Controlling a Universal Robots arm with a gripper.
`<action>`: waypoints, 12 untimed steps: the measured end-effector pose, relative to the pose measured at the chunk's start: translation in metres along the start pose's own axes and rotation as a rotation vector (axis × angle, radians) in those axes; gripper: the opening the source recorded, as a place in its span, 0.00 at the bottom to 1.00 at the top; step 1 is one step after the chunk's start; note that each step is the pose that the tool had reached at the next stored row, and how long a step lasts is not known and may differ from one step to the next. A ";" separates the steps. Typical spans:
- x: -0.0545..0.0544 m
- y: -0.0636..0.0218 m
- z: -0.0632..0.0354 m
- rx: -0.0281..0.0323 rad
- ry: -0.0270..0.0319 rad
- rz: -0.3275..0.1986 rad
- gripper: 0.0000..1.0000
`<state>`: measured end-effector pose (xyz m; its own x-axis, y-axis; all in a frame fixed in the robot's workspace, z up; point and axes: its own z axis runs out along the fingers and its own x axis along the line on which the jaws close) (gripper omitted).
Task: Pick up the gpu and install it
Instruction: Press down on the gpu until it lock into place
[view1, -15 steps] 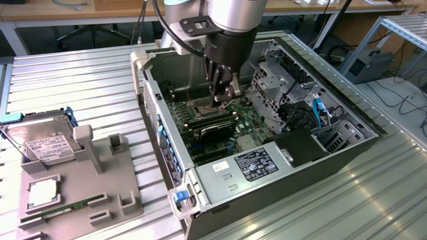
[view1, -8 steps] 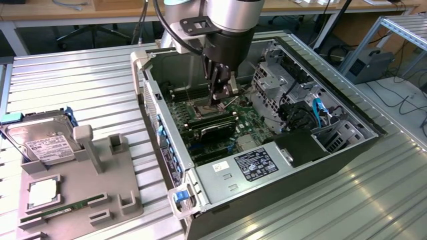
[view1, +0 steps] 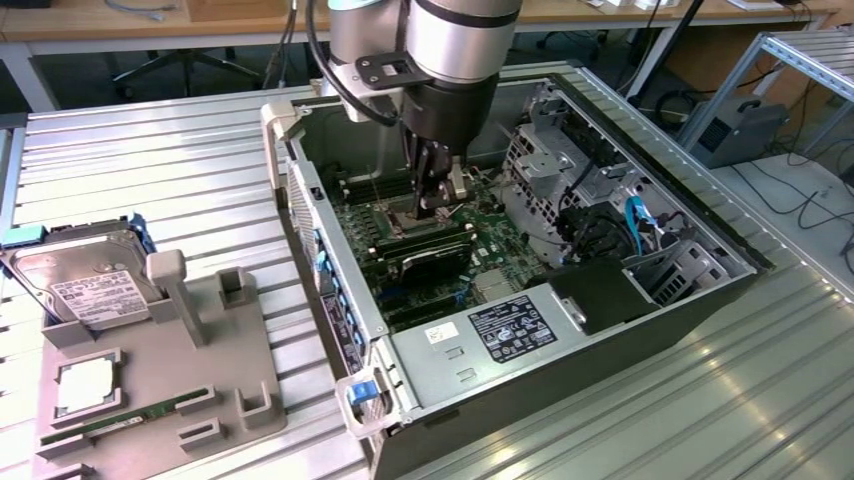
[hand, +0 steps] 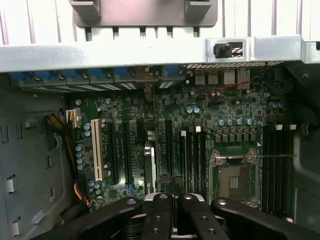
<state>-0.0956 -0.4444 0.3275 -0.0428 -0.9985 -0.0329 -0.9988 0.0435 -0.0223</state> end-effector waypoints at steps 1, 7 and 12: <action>0.000 0.0008 0.0010 0.0000 -0.0001 0.001 0.11; 0.000 0.0036 0.0042 0.0001 0.0030 0.001 0.11; 0.006 0.0038 0.0122 0.0001 0.0033 0.002 0.11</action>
<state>-0.0994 -0.4496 0.3150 -0.0448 -0.9986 -0.0296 -0.9987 0.0454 -0.0224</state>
